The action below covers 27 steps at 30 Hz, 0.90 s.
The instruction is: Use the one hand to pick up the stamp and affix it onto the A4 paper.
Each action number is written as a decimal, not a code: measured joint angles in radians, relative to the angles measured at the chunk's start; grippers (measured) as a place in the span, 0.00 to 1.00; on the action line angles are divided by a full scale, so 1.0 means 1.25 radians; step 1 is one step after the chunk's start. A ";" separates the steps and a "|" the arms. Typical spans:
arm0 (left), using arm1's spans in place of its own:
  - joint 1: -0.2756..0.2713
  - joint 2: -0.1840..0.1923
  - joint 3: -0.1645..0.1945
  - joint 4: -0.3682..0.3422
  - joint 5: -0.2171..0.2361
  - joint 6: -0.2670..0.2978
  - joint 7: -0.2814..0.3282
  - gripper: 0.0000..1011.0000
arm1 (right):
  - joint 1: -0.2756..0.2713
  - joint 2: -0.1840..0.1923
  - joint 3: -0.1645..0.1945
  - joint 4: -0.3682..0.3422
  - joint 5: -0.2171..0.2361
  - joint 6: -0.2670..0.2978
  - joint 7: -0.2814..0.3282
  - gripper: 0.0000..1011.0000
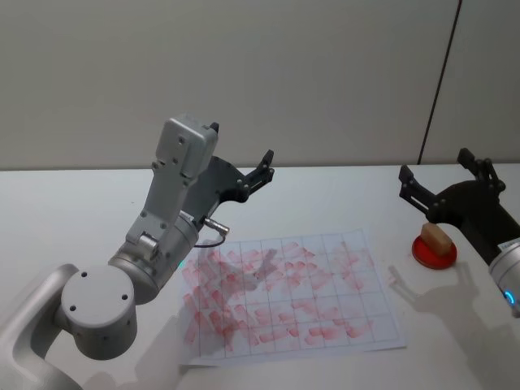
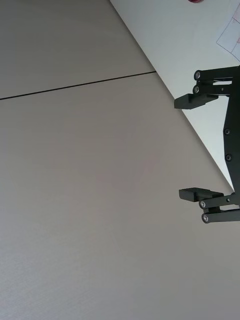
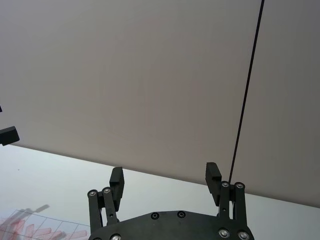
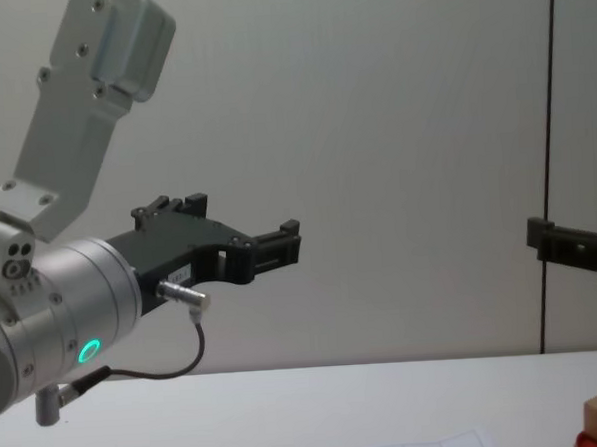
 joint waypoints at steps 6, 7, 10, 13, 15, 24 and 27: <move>0.000 0.000 0.000 0.000 0.000 0.000 0.000 0.99 | 0.000 0.000 0.000 0.000 0.000 0.000 0.000 0.99; 0.000 0.000 0.000 0.000 0.000 0.000 0.000 0.99 | 0.000 0.000 0.000 0.000 0.000 0.000 0.000 0.99; 0.000 0.000 0.000 0.000 0.000 0.000 0.000 0.99 | 0.000 0.000 0.000 0.000 0.000 0.000 0.000 0.99; 0.000 0.000 0.000 0.000 0.000 0.000 0.000 0.99 | 0.000 0.000 0.000 0.000 0.000 0.000 0.000 0.99; 0.000 0.000 0.000 0.000 0.000 0.000 0.000 0.99 | 0.000 0.000 0.000 0.000 0.000 0.000 0.000 0.99; 0.000 0.000 0.000 0.000 0.000 0.000 0.000 0.99 | 0.000 0.000 0.000 0.001 0.000 0.000 0.000 0.99; 0.000 0.000 0.000 0.000 0.000 0.000 0.000 0.99 | 0.002 0.001 0.002 0.003 0.003 0.001 0.001 0.99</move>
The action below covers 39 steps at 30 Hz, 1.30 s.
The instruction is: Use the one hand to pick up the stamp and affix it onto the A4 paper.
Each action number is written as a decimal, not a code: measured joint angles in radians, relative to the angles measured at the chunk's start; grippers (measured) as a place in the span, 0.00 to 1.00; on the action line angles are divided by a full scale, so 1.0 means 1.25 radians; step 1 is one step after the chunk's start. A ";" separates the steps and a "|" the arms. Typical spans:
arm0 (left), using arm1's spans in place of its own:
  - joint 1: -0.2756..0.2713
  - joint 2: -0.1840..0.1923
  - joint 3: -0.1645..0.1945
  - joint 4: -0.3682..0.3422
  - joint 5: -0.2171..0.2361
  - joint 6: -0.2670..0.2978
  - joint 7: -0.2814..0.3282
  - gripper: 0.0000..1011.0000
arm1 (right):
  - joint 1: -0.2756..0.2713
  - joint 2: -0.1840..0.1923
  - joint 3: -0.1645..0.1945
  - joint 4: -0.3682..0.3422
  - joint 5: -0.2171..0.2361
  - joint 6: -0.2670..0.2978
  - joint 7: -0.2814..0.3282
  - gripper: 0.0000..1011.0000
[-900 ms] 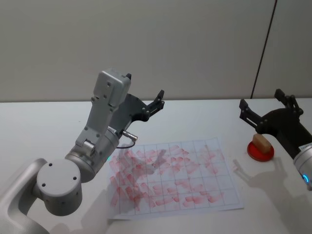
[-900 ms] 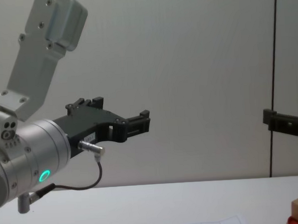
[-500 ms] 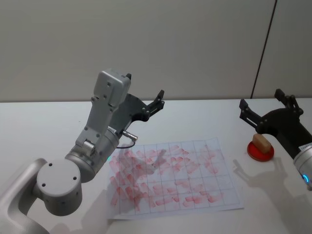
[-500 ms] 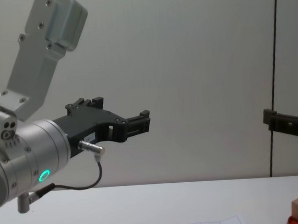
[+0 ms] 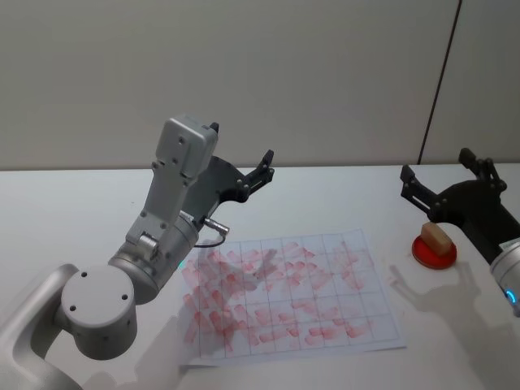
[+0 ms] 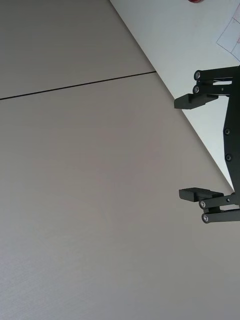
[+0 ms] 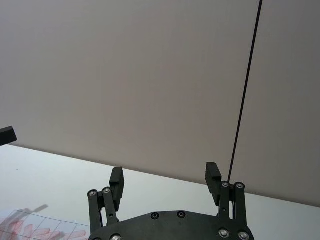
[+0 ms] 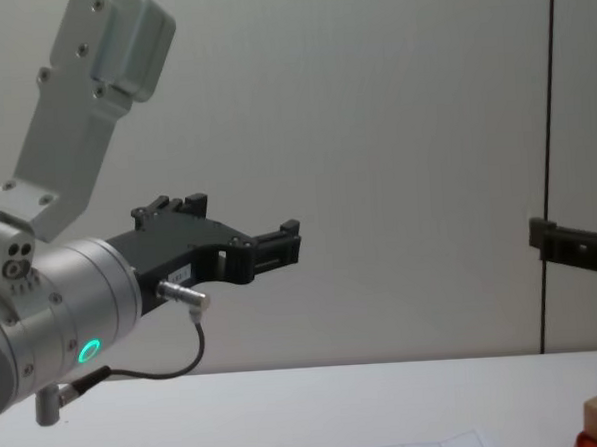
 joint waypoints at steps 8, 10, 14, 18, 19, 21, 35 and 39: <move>0.000 0.000 0.000 0.000 0.000 0.000 0.000 0.99 | 0.017 0.007 0.016 0.027 0.027 0.030 0.006 0.99; 0.000 0.000 0.000 0.000 0.000 0.000 0.000 0.99 | 0.022 0.008 0.020 0.036 0.032 0.037 0.008 0.99; 0.000 0.000 0.000 0.000 0.000 0.000 0.000 0.99 | 0.037 0.010 0.028 0.063 0.043 0.059 0.016 0.99; 0.000 0.000 0.000 0.000 0.000 0.000 0.000 0.99 | 0.055 0.013 0.034 0.097 0.044 0.084 0.029 0.99; 0.000 0.000 0.000 0.000 0.000 0.000 0.000 0.99 | 0.058 0.013 0.034 0.103 0.043 0.090 0.032 0.99; 0.000 0.000 0.000 0.000 0.000 0.000 0.000 0.99 | 0.068 0.014 0.036 0.122 0.039 0.100 0.040 0.99; 0.000 0.000 0.000 0.000 0.000 0.000 0.000 0.99 | 0.106 0.011 0.032 0.221 -0.003 0.149 0.083 0.99; 0.000 0.000 0.000 0.000 0.000 0.000 0.000 0.99 | 0.112 0.009 0.029 0.242 -0.014 0.154 0.089 0.99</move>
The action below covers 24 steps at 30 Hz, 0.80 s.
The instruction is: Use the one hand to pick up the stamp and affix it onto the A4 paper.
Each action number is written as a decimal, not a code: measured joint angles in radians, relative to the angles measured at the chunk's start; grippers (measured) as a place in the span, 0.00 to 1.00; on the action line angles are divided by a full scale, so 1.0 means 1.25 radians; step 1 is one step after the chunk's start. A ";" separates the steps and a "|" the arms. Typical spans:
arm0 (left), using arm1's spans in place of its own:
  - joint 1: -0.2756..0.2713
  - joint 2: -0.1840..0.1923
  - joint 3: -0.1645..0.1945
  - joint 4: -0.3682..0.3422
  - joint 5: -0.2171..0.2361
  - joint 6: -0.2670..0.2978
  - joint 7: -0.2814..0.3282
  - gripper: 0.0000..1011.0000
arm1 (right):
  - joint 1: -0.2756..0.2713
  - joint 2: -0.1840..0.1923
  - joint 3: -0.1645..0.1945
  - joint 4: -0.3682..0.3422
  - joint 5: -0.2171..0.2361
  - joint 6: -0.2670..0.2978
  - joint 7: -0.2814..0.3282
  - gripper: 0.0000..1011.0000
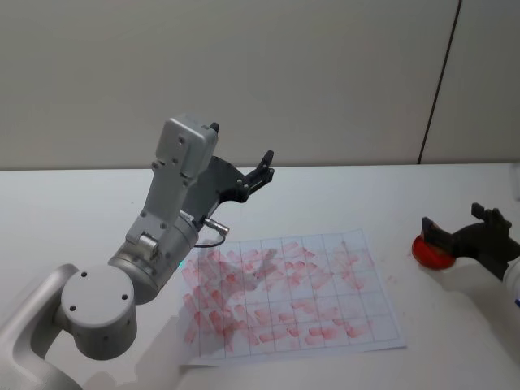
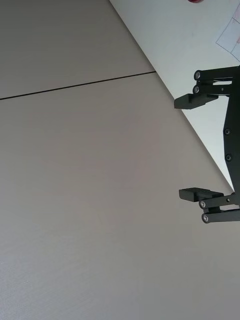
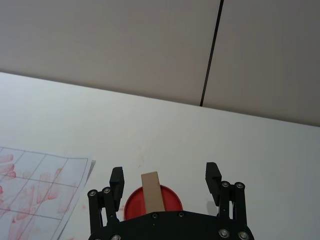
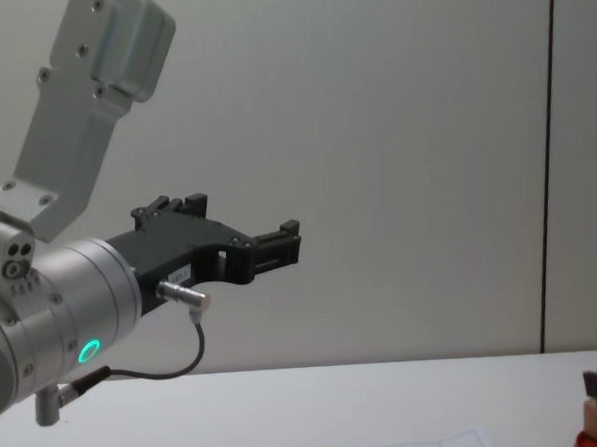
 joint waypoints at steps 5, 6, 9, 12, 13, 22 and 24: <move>0.000 0.000 0.000 0.000 0.000 0.000 0.000 0.99 | 0.005 -0.003 -0.005 0.018 -0.013 0.004 0.005 0.97; 0.000 0.000 0.000 0.000 0.000 0.000 0.000 0.99 | 0.006 -0.004 -0.006 0.023 -0.016 0.005 0.007 0.94; 0.000 0.000 0.000 0.000 0.000 0.000 0.000 0.99 | 0.009 -0.007 -0.010 0.032 -0.027 0.007 0.010 0.87; 0.000 0.000 0.000 0.000 0.000 0.000 0.000 0.99 | 0.010 -0.009 -0.013 0.038 -0.036 0.008 0.012 0.78; 0.000 0.000 0.000 0.000 0.000 0.000 0.000 0.99 | 0.011 -0.010 -0.015 0.041 -0.040 0.009 0.013 0.76; 0.000 0.000 0.000 0.000 0.000 0.000 0.000 0.99 | 0.014 -0.016 -0.023 0.049 -0.062 0.012 0.016 0.46; 0.000 0.000 0.000 0.000 0.000 0.000 0.000 0.99 | 0.014 -0.017 -0.025 0.050 -0.066 0.014 0.016 0.43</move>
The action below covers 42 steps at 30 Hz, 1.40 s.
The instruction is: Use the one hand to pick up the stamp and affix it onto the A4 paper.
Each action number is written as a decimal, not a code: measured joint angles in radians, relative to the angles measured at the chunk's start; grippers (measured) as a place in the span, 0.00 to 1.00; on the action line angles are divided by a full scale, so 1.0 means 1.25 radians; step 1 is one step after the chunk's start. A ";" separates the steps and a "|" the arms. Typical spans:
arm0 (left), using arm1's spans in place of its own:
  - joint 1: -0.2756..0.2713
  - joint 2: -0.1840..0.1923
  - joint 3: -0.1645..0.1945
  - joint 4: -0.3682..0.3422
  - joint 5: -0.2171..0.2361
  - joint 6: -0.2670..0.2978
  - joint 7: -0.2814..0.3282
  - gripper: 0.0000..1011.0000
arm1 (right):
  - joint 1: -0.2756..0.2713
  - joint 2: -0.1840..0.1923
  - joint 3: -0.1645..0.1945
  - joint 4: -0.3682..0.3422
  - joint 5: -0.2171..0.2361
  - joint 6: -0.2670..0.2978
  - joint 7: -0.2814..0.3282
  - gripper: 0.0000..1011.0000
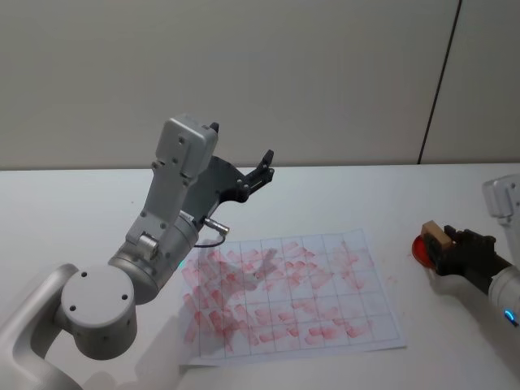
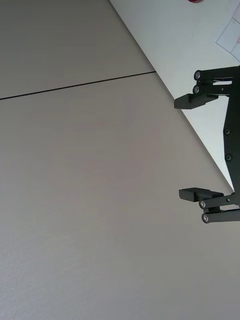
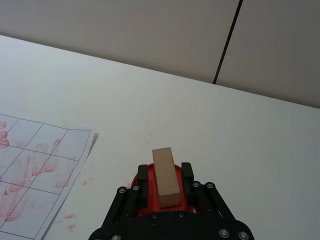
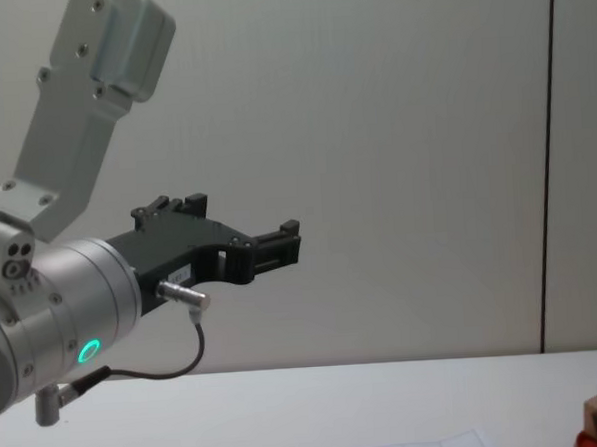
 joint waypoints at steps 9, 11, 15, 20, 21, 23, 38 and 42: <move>0.000 0.000 0.000 0.000 0.000 0.000 0.000 0.99 | 0.002 -0.006 -0.005 0.007 -0.014 0.016 -0.010 0.21; 0.000 0.000 0.000 0.000 0.000 0.000 0.000 0.99 | 0.002 -0.006 -0.006 0.008 -0.014 0.019 -0.012 0.21; 0.000 0.000 0.000 0.000 0.000 0.000 0.000 0.99 | 0.003 -0.009 -0.006 0.012 -0.014 0.026 -0.016 0.21; 0.000 0.000 0.000 0.000 0.000 0.000 0.000 0.99 | 0.005 -0.012 -0.006 0.018 -0.004 0.035 -0.020 0.21; 0.000 0.000 0.000 0.000 0.000 0.000 0.000 0.99 | 0.005 -0.012 -0.006 0.018 -0.003 0.036 -0.021 0.21; 0.000 0.000 0.000 0.000 0.000 0.000 0.000 0.99 | 0.006 -0.013 -0.005 0.021 0.002 0.038 -0.022 0.21; 0.000 0.000 0.000 0.000 0.000 0.000 0.000 0.99 | 0.003 -0.013 0.003 -0.003 0.024 0.037 -0.032 0.21; 0.000 0.000 0.000 0.000 0.000 0.000 0.000 0.99 | 0.001 -0.012 0.006 -0.035 0.031 0.029 -0.033 0.21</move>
